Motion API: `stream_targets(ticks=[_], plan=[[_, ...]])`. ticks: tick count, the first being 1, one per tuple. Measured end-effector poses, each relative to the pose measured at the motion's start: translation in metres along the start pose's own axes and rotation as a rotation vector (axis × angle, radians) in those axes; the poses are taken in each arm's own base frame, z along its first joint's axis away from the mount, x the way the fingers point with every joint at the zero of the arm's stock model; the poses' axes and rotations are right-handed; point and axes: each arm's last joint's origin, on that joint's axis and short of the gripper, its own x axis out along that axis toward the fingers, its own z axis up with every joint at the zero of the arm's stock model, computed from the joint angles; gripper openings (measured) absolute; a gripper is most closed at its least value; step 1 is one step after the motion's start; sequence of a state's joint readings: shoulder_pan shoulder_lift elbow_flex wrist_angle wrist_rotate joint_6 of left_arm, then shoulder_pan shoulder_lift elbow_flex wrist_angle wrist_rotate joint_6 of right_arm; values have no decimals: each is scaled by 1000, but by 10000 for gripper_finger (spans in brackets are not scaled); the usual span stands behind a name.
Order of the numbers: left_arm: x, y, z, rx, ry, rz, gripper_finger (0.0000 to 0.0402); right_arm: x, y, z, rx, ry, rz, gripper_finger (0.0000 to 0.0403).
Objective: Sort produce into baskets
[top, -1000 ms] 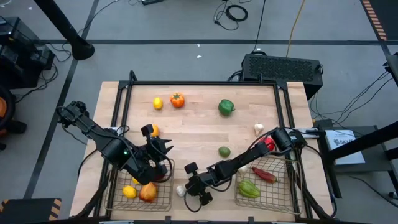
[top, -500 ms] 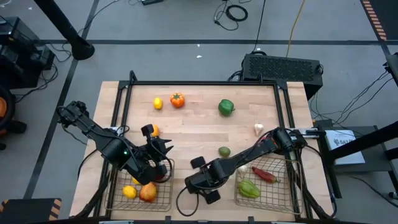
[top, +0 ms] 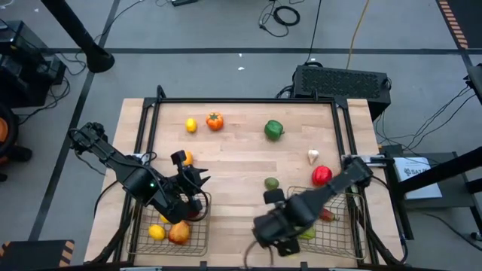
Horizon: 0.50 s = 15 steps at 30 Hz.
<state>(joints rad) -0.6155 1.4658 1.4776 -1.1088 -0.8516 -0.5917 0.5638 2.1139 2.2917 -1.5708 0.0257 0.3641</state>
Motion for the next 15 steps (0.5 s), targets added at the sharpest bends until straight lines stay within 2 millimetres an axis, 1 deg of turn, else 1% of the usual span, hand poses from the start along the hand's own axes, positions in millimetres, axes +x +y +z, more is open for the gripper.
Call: stream_targets(ticks=[6,8,11,13,15], plan=[[2,3,1,-4,-9,28,107,-22,30,-25,-21,-95,-91,27],[4,4,2,-8,-7,34,107,-25,39,-33,-19,-115,-115,27],[6,6,3,-14,-4,41,107,-20,49,-49,-29,-95,-162,27],[7,7,4,-18,-2,45,107,-15,49,-61,-17,-78,-200,27],[8,7,4,-21,0,49,107,-10,46,-78,4,-45,-234,27]])
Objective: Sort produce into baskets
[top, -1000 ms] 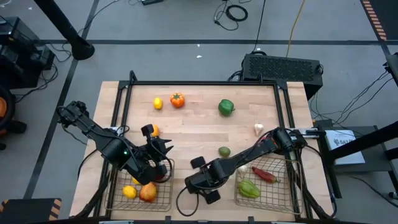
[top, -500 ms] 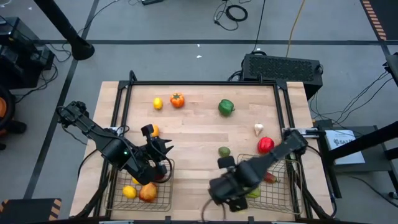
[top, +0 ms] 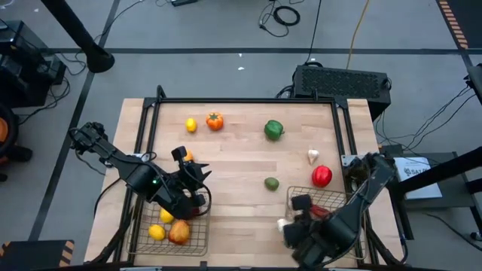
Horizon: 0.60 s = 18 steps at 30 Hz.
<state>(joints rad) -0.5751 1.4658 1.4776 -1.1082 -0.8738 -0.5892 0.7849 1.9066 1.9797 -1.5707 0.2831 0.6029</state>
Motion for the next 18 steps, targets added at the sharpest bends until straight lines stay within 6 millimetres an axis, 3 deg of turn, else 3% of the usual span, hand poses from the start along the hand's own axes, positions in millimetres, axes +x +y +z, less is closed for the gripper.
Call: stream_targets(ticks=[11,18], plan=[[0,0,0,-1,0,-1,107,33,-32,-104,378,284,-71,27],[0,-1,1,-16,-6,-5,107,48,-25,-135,488,404,-15,27]])
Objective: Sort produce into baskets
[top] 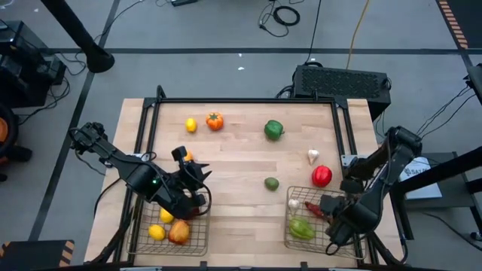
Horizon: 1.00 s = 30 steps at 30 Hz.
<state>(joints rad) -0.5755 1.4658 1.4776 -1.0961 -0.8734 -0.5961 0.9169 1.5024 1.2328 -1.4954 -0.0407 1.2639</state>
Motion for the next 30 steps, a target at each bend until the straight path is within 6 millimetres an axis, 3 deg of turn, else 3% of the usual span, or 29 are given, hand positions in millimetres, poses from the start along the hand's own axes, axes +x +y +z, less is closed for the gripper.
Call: stream_targets(ticks=[6,19,24,30], plan=[[0,-1,1,-14,-10,-7,107,2,1,-5,102,42,6,37],[0,-1,1,-14,-10,-7,107,-3,-4,-7,197,43,-43,133],[1,-2,4,-3,-42,22,107,-33,0,2,303,-416,21,134],[16,-2,9,33,-68,122,107,-69,-4,18,282,-979,1,130]])
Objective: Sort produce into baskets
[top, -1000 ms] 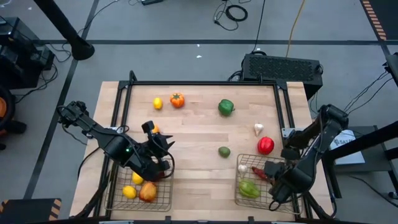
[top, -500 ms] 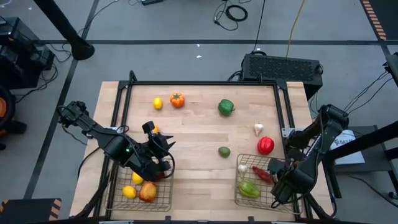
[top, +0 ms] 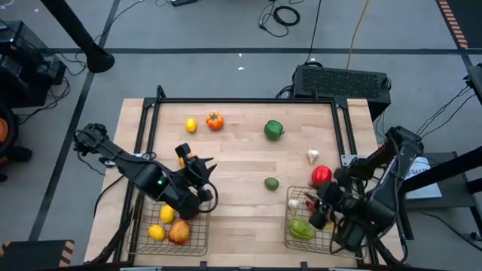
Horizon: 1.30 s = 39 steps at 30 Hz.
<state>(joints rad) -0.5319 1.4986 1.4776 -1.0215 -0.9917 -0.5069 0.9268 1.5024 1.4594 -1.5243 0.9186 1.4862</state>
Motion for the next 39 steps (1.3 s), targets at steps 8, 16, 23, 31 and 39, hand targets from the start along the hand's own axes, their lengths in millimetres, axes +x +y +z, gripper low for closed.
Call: stream_targets(ticks=[8,16,23,31,39], plan=[[22,8,1,248,60,65,107,43,-18,45,-163,-165,-248,117],[27,4,0,29,121,-39,107,84,-35,73,-241,-33,-354,103],[57,43,2,42,128,306,107,90,-40,77,-319,7,-372,102],[114,96,-3,111,361,390,107,90,-41,76,-411,29,-379,102],[159,124,-22,162,593,52,107,90,-42,76,-424,30,-385,102]])
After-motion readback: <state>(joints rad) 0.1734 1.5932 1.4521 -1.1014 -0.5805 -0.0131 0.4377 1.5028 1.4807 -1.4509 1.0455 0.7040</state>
